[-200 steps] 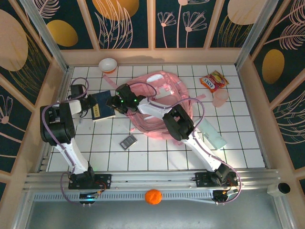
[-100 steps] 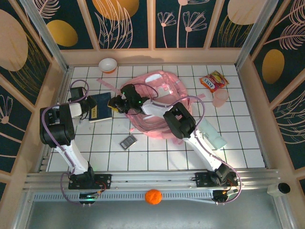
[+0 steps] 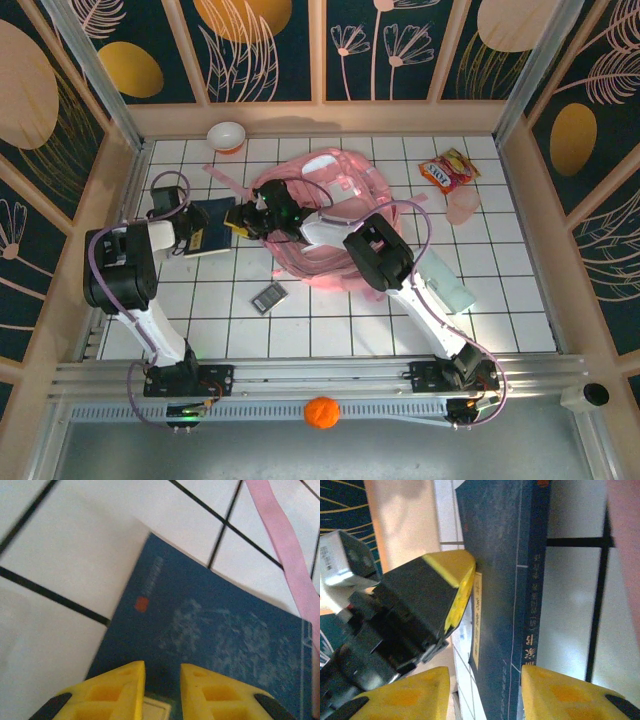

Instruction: Pack the student bag

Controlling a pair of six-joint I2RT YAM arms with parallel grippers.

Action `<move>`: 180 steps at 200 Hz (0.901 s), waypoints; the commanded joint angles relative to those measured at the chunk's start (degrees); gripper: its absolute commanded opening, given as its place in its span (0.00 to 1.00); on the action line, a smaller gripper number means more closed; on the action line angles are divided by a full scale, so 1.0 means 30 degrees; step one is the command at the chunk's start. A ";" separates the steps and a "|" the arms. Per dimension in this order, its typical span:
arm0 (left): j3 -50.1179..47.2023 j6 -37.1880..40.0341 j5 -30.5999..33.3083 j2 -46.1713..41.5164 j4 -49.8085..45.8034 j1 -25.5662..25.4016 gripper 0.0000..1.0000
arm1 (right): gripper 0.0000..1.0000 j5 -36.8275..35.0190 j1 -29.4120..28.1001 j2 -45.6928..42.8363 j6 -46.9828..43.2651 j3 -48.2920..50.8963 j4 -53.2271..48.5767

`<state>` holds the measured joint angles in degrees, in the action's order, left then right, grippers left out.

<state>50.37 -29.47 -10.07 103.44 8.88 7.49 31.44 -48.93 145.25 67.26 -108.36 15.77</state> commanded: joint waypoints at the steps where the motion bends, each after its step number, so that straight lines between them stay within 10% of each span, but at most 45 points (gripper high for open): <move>1: -0.0940 -0.0475 -0.1597 -0.0520 -0.3353 -0.0686 0.29 | 0.45 -0.1532 -0.0375 -0.1319 -0.0813 0.1116 -0.4055; 83: -0.0325 0.0148 0.1620 -0.4106 -0.5200 -0.0621 0.56 | 0.54 -0.4138 -0.0623 -0.3308 -0.3255 0.2837 -0.9039; 180: -0.2395 0.0683 0.1737 -0.2489 -0.4822 -0.0536 0.33 | 0.54 -0.2812 -0.1320 -0.1303 -0.3378 -0.0113 -1.0896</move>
<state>44.82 -28.12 -5.02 94.78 -4.43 5.67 21.45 -51.22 137.71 57.71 -105.95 -11.11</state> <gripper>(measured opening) 0.361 0.541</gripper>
